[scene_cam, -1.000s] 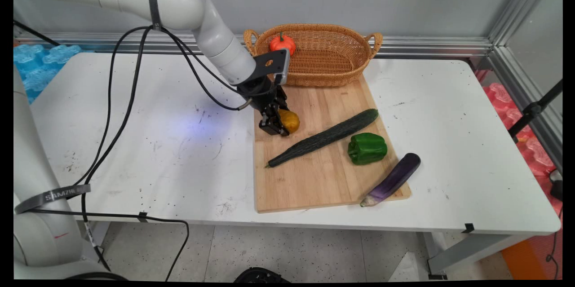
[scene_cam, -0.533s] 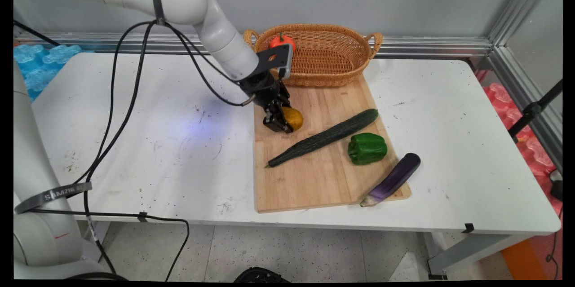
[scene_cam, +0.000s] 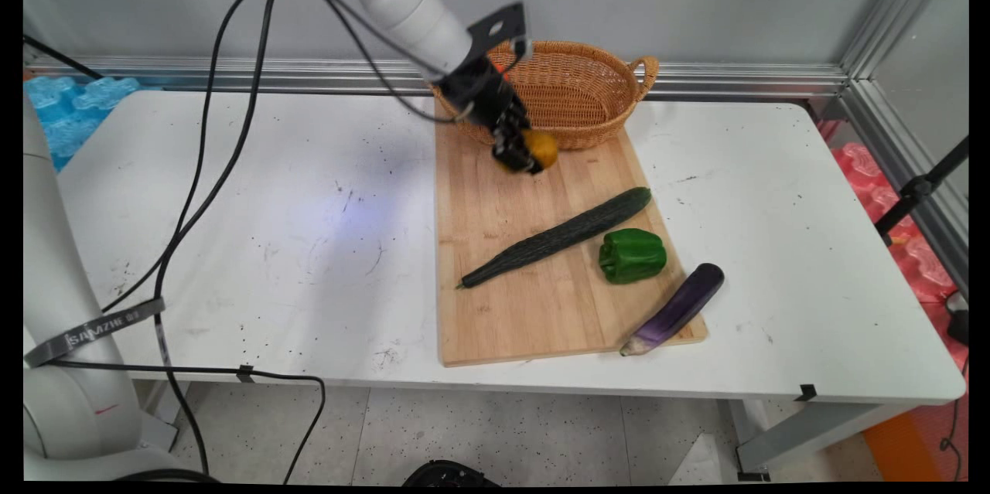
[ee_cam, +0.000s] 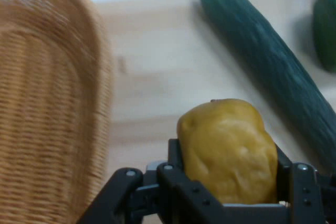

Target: Place the picked object in the vegetable basket

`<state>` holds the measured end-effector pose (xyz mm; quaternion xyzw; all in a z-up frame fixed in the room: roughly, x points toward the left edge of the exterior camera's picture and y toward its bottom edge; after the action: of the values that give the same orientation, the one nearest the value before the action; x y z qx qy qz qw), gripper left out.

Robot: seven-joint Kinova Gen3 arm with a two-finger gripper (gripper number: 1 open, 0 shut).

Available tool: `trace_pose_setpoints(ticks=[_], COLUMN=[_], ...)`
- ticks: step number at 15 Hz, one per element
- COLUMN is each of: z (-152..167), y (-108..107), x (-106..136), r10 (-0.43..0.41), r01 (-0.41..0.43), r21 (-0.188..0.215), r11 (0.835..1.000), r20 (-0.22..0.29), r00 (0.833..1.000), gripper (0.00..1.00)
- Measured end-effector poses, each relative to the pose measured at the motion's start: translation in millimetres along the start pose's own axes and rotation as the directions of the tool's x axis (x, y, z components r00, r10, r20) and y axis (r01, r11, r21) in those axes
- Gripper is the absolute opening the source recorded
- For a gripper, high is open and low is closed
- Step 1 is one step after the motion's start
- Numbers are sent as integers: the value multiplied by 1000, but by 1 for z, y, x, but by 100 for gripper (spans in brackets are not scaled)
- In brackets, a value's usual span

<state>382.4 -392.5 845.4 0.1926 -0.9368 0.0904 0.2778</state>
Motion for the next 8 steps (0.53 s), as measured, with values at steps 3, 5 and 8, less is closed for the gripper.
trace_pose_setpoints(ticks=[3,5,8], z=[-9,-12,-12], y=[-19,-30,-55], x=[18,27,38], r10=[-13,-12,2], r01=[14,14,4], r21=[38,61,108], r11=[999,998,994], r20=[-25,-35,-48], r00=[1000,999,999], gripper=[0,0,0])
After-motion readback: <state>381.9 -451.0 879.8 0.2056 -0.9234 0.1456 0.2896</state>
